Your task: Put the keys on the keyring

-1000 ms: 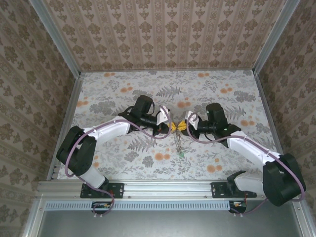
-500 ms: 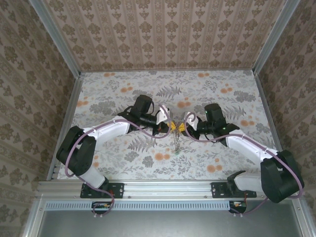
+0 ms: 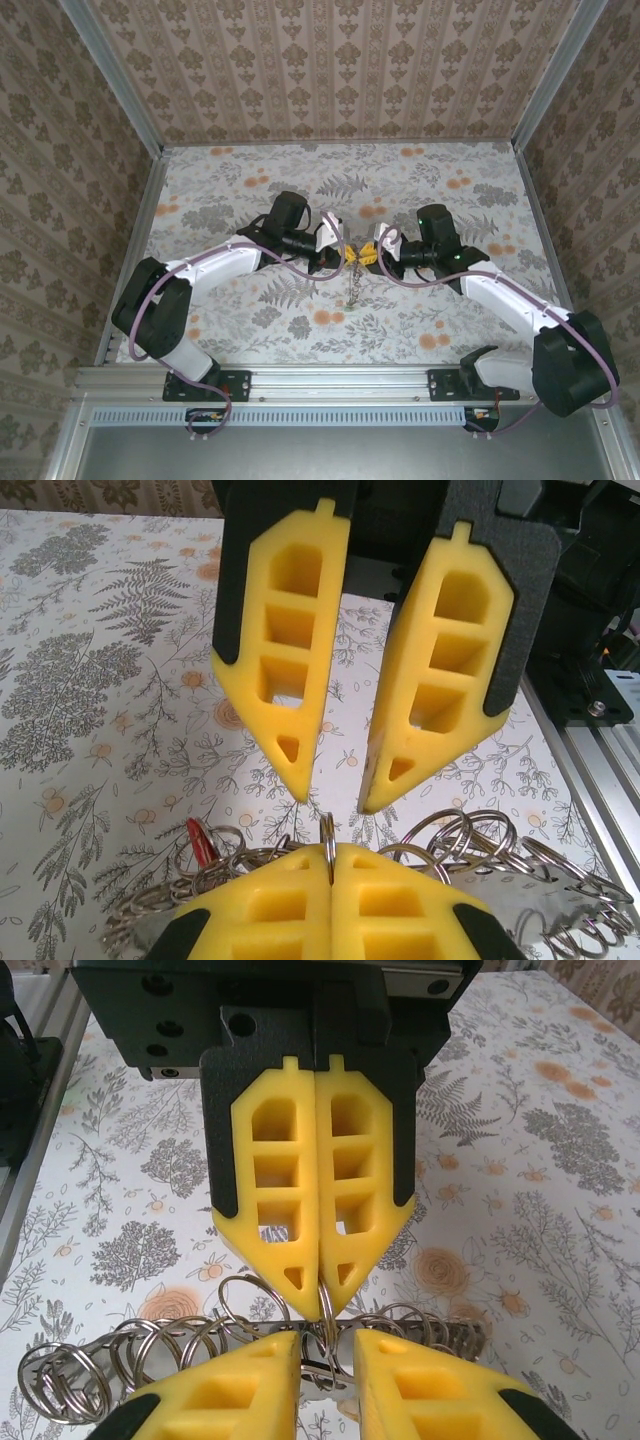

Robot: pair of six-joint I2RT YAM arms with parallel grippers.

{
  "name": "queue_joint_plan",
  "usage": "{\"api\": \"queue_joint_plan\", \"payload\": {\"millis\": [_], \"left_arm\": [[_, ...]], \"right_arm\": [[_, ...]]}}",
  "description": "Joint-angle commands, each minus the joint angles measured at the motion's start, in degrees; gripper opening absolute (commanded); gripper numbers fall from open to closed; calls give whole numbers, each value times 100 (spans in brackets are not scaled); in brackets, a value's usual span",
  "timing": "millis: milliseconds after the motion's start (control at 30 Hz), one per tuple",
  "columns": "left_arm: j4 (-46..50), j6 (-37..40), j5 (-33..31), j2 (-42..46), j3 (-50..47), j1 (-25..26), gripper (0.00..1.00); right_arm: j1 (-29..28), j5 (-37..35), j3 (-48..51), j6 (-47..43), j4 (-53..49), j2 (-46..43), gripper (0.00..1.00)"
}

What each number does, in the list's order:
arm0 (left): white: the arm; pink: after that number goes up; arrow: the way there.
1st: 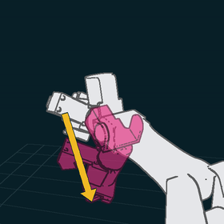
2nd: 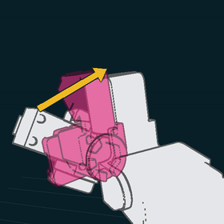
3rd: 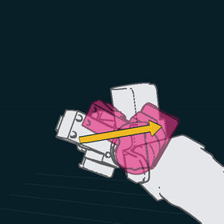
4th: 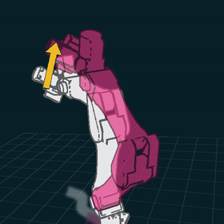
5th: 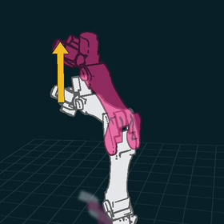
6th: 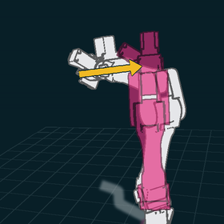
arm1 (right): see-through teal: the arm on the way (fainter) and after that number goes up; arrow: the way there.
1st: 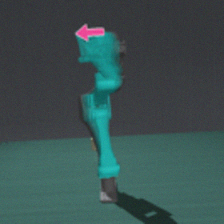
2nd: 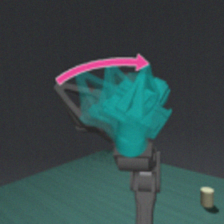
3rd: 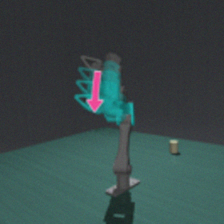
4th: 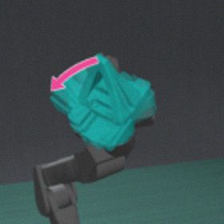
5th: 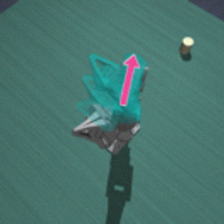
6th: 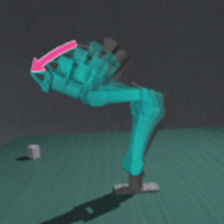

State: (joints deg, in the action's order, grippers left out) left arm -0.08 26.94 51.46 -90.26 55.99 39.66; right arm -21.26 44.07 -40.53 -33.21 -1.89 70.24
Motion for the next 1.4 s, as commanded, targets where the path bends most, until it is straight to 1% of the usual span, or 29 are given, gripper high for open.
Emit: {"api": "queue_joint_plan", "payload": {"millis": [0,133,333,500,633,733,1067,1200,1367], "left_arm": [[-133,-24,285,213,39,-20,0],[-148,-43,294,215,60,-20,0],[-118,-29,350,205,80,-20,0],[-162,-26,341,160,72,-48,0],[-260,-112,155,145,40,-81,3],[-264,-111,50,127,59,-116,12],[71,-211,-121,26,267,-168,11],[225,-348,-268,63,276,-169,13],[291,-477,-384,72,294,-160,10]], "right_arm": [[25,283,-169,-54,48,144,22],[23,294,-244,-89,-21,296,21],[25,338,-219,84,229,337,13],[5,331,-252,250,366,328,0],[-28,100,-218,311,394,228,0],[-54,7,-259,326,295,184,0],[-166,-92,-364,436,109,254,0],[-180,-111,-195,612,330,298,0],[-215,-7,-103,855,648,479,0]]}}
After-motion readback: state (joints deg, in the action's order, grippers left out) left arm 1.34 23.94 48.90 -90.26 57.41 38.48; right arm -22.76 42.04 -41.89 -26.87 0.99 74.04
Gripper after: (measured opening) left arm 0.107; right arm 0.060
